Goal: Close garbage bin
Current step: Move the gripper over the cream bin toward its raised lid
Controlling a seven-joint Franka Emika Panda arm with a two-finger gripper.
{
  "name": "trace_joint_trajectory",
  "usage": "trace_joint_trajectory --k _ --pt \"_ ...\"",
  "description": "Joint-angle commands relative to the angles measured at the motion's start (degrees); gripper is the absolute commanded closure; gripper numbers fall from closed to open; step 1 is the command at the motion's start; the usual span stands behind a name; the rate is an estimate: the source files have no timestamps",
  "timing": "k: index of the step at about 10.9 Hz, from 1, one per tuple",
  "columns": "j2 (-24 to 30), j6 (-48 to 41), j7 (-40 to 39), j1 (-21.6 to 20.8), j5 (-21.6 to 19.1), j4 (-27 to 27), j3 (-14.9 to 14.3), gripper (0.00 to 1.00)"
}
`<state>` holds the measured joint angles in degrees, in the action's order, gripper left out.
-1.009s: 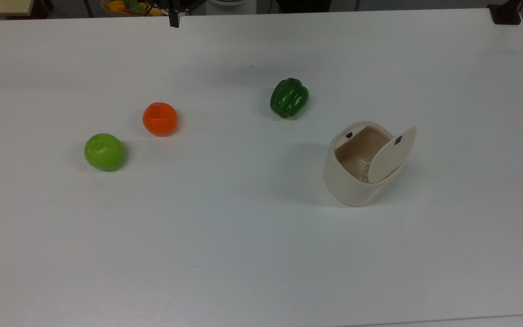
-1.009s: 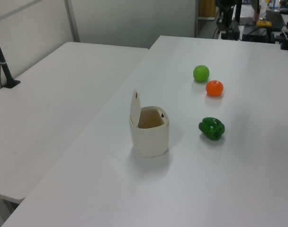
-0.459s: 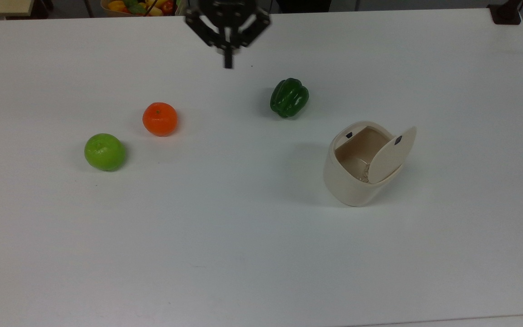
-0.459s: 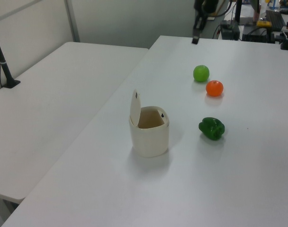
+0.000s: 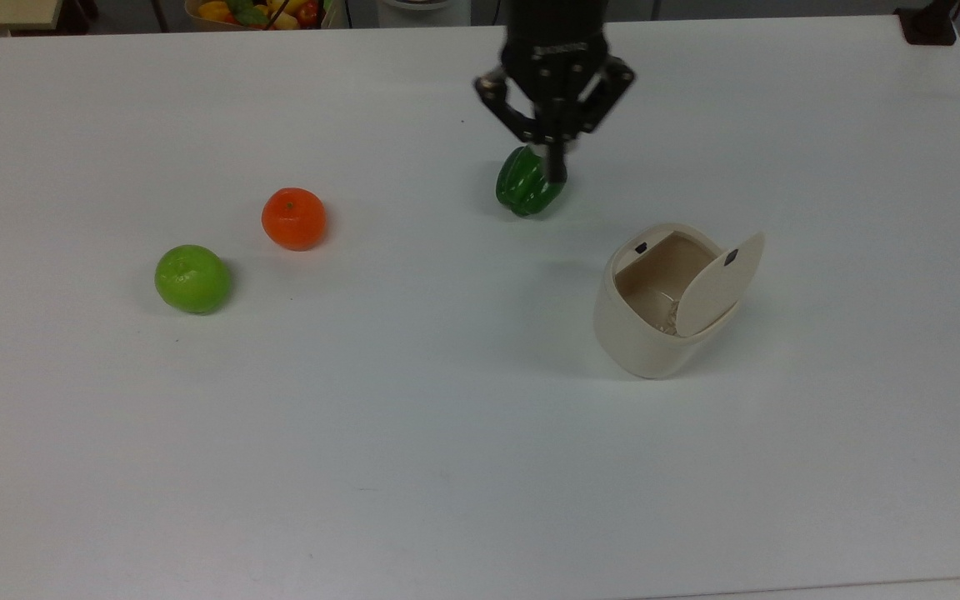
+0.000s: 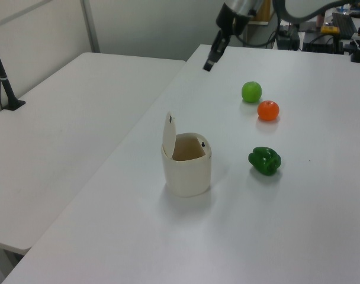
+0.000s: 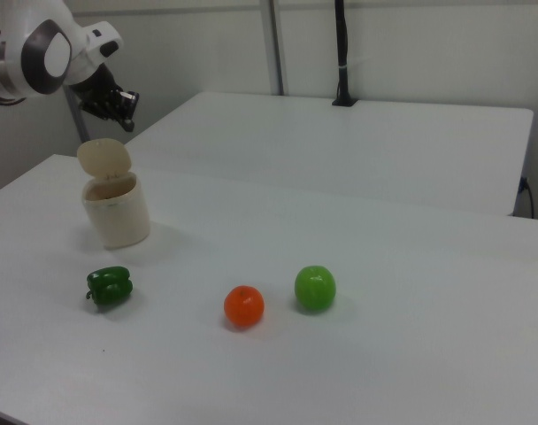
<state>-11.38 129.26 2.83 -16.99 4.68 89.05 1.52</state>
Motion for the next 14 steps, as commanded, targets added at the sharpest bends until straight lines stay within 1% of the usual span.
trace_joint_trajectory --k 1,2,4,6,8,10,12,14 --pt "-4.25 12.64 -0.11 -4.19 -0.99 -0.37 -0.73 1.0" --pt "-5.74 16.86 0.07 -5.68 -0.91 -0.37 -0.73 1.0" --pt "-8.47 23.64 -0.1 -7.0 -0.91 -0.28 -0.73 1.0" --pt "-10.06 28.57 -0.11 -8.23 -0.91 -0.28 -0.55 1.0" --pt "-11.37 29.65 -0.19 -9.55 -0.82 -0.28 -0.64 1.0" --pt "-11.56 29.65 -0.19 -10.52 -0.64 -0.2 -0.55 1.0" --pt "-11.47 29.12 -0.28 -10.61 0.06 -0.11 -0.55 1.0" --pt "-11.38 26.86 -3.17 -10.53 -0.03 0.07 -0.55 1.0"
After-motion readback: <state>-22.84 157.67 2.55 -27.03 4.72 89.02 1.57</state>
